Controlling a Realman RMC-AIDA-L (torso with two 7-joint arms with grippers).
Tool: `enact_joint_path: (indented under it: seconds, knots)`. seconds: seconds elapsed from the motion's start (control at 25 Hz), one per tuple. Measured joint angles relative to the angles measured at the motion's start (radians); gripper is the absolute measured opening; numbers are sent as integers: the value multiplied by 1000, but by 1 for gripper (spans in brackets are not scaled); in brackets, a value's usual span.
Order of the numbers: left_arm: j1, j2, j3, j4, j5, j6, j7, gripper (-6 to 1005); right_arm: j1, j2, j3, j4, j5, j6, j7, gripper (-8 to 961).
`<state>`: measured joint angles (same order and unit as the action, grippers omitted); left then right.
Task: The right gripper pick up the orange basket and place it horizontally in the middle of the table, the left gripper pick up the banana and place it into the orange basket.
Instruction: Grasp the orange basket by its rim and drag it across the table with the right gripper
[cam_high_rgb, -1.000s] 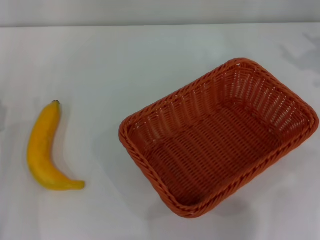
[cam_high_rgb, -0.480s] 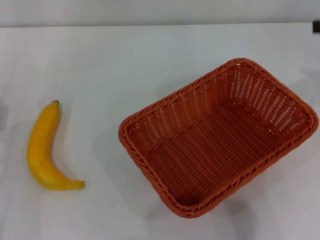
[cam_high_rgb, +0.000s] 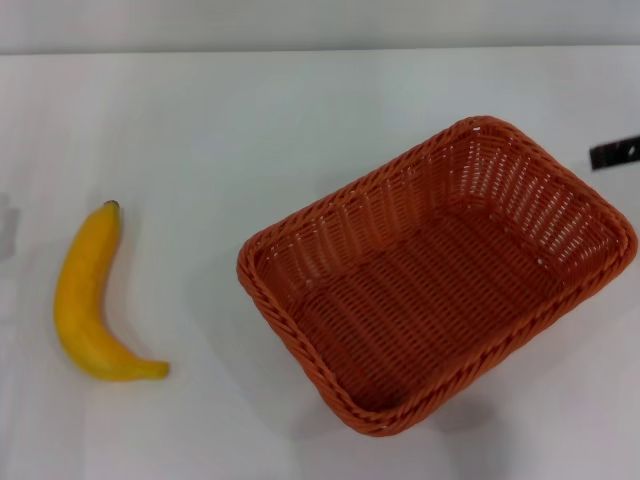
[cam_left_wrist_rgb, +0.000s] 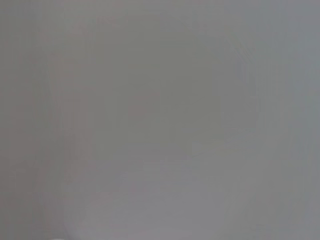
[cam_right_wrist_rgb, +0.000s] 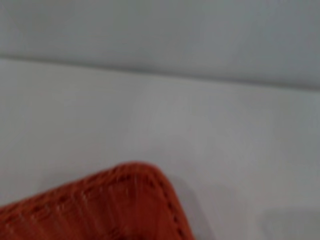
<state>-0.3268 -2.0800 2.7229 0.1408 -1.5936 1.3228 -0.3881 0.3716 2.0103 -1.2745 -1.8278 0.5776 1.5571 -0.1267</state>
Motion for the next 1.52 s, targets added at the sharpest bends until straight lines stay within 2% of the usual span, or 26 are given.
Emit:
enact_joint_path:
  seconds: [0.4, 0.8, 1.0, 1.28, 1.4, 1.52]
  knots:
    - [2, 0, -1, -4, 1, 4, 0, 861, 26, 2, -29, 158, 3, -13, 10, 832]
    - [-1, 1, -7, -15, 0, 4, 0, 862, 94, 2, -38, 312, 4, -55, -12, 825]
    - [-1, 2, -8, -15, -6, 4, 0, 862, 132, 2, -38, 392, 5, -62, -39, 747]
    - [-2, 2, -8, -15, -7, 4, 0, 861, 153, -1, -24, 414, 1, -72, -71, 568]
    - [-3, 2, -8, -15, -8, 4, 0, 861, 178, -5, 13, 467, -3, -68, -71, 491]
    - [-4, 1, -8, -15, -9, 4, 0, 861, 199, -7, 41, 529, -4, -66, -84, 289]
